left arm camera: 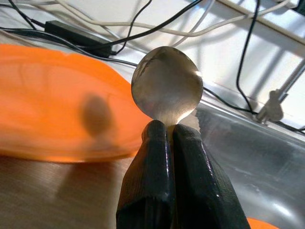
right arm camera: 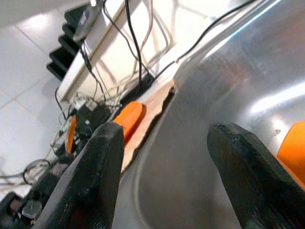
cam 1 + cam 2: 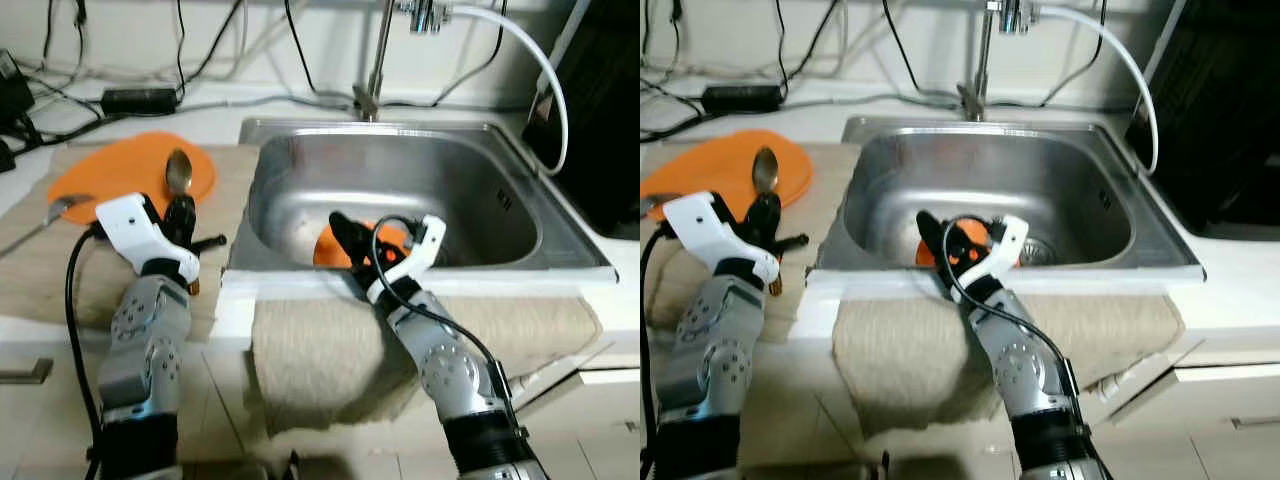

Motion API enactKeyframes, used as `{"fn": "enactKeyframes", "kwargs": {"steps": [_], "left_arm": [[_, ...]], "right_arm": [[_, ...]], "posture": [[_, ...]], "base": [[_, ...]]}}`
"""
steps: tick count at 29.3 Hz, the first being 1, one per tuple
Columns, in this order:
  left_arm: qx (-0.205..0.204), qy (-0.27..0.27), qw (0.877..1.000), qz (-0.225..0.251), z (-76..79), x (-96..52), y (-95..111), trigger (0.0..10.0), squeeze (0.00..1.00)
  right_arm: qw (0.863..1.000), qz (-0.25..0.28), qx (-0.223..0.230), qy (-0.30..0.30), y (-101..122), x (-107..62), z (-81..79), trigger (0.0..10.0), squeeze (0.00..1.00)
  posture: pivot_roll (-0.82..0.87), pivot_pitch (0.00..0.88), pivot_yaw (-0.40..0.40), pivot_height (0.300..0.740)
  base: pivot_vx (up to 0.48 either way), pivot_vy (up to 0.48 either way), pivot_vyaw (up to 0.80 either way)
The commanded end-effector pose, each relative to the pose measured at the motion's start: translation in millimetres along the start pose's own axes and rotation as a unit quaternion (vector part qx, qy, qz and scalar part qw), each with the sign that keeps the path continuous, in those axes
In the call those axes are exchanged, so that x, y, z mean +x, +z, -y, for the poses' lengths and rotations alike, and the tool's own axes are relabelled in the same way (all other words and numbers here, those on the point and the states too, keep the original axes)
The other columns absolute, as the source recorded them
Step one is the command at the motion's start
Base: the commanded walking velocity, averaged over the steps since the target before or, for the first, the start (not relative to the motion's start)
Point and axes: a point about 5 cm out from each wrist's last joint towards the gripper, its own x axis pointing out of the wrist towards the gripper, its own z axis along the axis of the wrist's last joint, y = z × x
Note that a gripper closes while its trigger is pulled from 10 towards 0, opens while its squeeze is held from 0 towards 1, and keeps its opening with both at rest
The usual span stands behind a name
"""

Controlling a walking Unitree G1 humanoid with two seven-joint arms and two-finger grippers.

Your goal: Kitchen organization

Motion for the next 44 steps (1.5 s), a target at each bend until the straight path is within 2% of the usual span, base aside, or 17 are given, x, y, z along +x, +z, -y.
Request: {"fn": "enactKeyframes", "kwargs": {"steps": [1, 4, 8, 14, 36, 44], "left_arm": [[-0.001, -0.002, 1.0, -0.022, 0.0, -3.9, -10, 0.0, 0.0], [0.004, -0.007, 1.0, -0.019, 1.4, -3.7, -9, 0.0, 0.0], [0.009, -0.012, 1.0, -0.016, 4.2, -3.6, -8, 0.0, 0.0], [0.013, -0.002, 1.0, -0.018, 3.1, -2.0, -7, 0.0, 0.0], [0.018, -0.015, 1.0, -0.019, 6.3, -3.1, -8, 0.0, 0.0], [0.015, -0.016, 1.0, -0.016, 6.4, -4.4, -8, 0.0, 0.0]], "right_arm": [[0.877, 0.094, -0.439, -0.171, 86, 10.3, 3.3, 10.0, 0.0], [0.88, 0.101, -0.433, -0.169, 95, 11.2, 3.2, 10.0, 0.0], [0.888, 0.072, -0.417, -0.179, 83, 9.5, 12.0, 10.0, 0.0], [0.894, 0.061, -0.411, -0.17, 71, 8.7, 10.2, 10.0, 0.0], [0.893, 0.06, -0.419, -0.152, 64, 7.3, 13.9, 10.0, 0.0], [0.895, 0.056, -0.418, -0.147, 61, 8.4, 14.8, 10.0, 0.0]], "posture": [[0.09, 0.002, -0.006, 0.74], [0.09, 0.002, -0.009, 0.74], [0.09, 0.005, -0.008, 0.74], [0.09, 0.007, -0.003, 0.74], [0.11, 0.0, -0.009, 0.74], [0.11, 0.0, -0.012, 0.74]], "base": [[-0.48, 0.0, 0.0], [-0.48, 0.0, 0.0], [-0.48, 0.0, 0.0], [-0.4, 0.0, 0.0], [0.0, 0.0, 0.0], [-0.48, 0.0, 0.0]]}}
